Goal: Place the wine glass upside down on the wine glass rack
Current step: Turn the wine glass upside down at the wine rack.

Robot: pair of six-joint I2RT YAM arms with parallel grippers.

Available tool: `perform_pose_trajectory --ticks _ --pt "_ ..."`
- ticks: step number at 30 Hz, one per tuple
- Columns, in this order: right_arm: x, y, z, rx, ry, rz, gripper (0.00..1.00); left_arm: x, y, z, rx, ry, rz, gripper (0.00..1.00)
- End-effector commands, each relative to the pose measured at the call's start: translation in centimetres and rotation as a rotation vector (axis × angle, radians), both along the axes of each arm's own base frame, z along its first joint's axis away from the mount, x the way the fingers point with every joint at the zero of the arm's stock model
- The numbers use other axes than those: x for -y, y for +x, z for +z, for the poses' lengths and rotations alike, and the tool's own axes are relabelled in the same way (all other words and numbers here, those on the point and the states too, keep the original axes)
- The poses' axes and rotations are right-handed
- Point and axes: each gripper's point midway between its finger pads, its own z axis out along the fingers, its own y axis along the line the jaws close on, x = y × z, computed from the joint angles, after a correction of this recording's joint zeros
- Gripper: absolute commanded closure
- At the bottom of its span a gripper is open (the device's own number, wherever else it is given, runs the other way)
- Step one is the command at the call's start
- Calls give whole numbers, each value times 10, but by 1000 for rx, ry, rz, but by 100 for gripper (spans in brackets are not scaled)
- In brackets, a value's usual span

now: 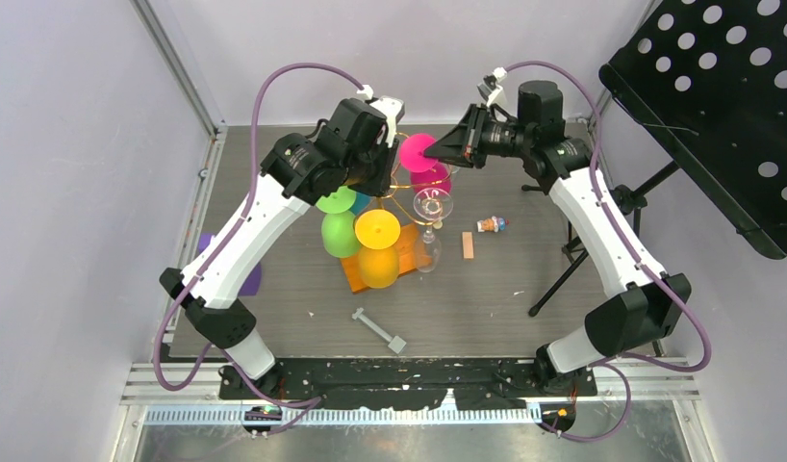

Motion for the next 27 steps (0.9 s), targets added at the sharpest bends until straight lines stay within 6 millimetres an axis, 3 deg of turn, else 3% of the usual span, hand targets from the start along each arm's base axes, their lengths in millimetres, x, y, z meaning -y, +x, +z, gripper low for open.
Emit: perform_pose_trajectory --ticks 1,14,27 --pt "-7 -12 8 11 27 68 94 4 2 6 16 -33 1 75" --pt "-3 -31 6 7 15 109 95 5 2 4 11 -32 1 76" --pt "17 -31 16 53 2 6 95 2 0 2 8 -28 9 76"
